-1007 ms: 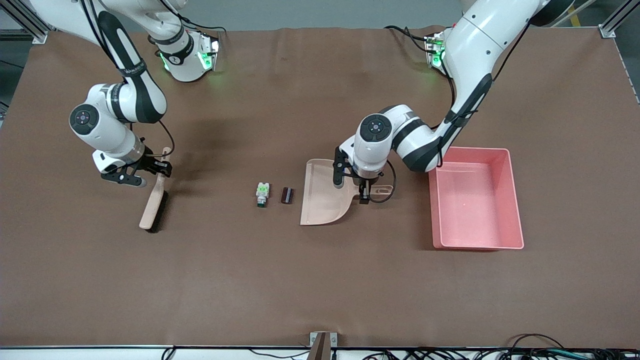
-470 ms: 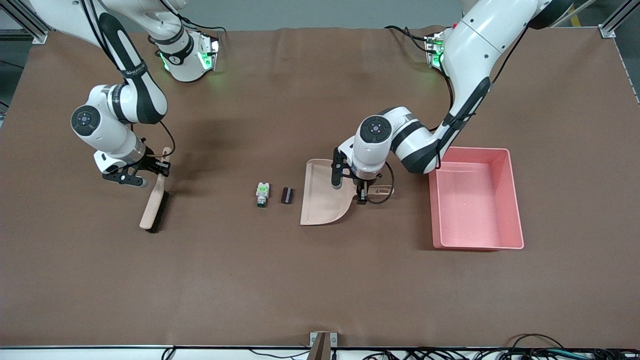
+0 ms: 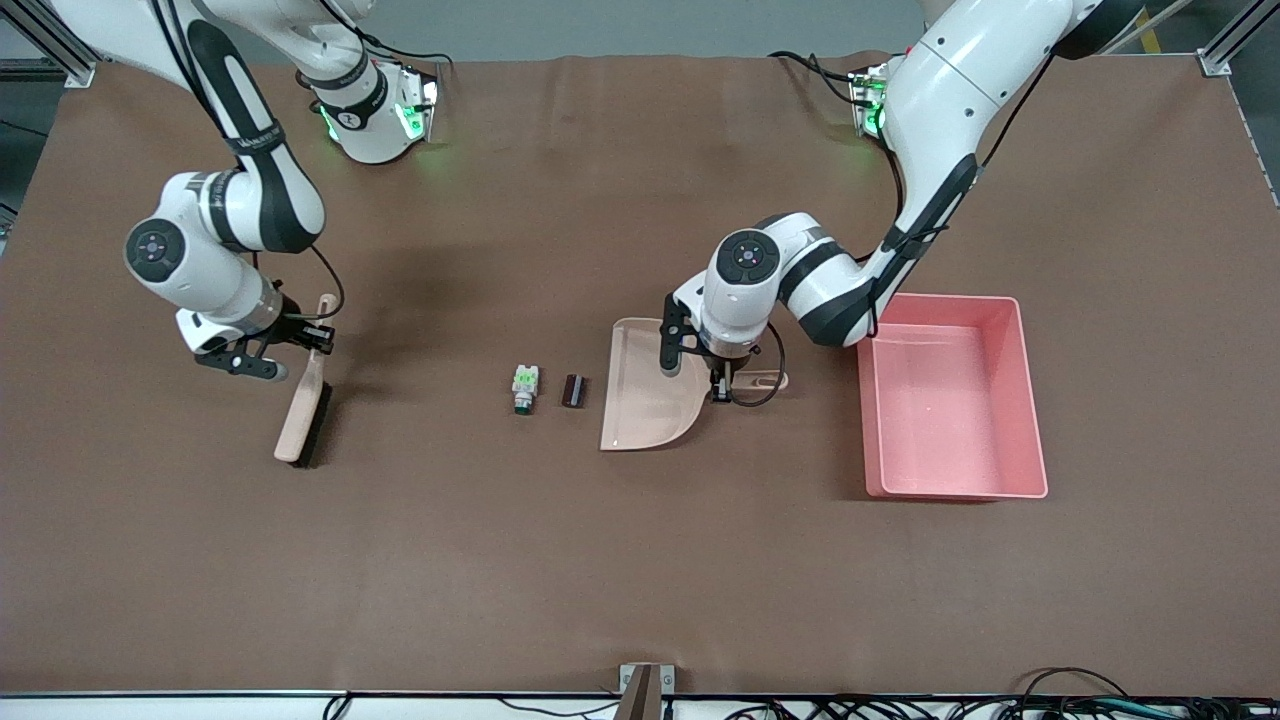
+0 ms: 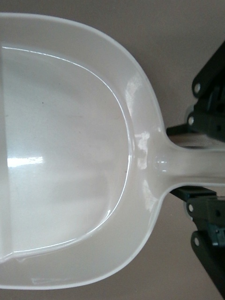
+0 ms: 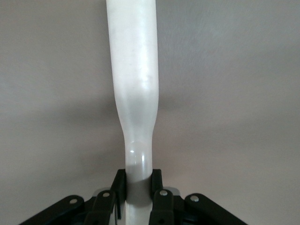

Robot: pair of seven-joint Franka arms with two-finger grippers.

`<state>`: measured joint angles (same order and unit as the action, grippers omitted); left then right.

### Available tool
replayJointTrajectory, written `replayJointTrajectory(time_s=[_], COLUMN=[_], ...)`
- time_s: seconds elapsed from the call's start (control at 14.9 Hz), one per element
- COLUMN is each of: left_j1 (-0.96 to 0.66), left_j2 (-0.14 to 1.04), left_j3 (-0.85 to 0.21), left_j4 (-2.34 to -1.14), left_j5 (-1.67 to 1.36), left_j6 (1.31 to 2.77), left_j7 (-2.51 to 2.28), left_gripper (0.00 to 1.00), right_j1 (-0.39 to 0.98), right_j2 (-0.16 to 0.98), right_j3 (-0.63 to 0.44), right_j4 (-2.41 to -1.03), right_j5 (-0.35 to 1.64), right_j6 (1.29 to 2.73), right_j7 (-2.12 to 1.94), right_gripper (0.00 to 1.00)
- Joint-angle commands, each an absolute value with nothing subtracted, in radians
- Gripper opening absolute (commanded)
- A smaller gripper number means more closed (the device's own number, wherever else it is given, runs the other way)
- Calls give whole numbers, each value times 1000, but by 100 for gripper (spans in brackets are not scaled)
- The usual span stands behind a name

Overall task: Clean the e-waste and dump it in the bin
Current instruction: 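Move the brush with the right gripper toward the switch and capacitor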

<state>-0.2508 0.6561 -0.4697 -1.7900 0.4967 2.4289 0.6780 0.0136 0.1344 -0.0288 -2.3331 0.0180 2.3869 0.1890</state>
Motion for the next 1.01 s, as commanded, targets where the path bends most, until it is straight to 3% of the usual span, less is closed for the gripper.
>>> replayJointTrajectory(time_s=[0.0,0.2,0.54,0.94], left_j1=[-250,-250,-238,-271], left_j2=[667,672,660,655], left_j3=[-476,-476,-476,-476], left_j4=[-1775,-1773,-1770,-1675], left_j5=[518,518,515,512], left_j6=[2430,2430,2425,2270], left_j7=[684,686,675,675], left_gripper=[35,26,13,10], right_j1=[11,55,253,402], right_j2=[94,91,106,169], right_j3=[-21,-15,-15,-17], right_j4=[-2186,-2109,-2068,-2045], right_j5=[28,31,81,166], right_j6=[2185,2114,2109,2154], right_j7=[204,216,489,554], right_gripper=[0,0,0,0])
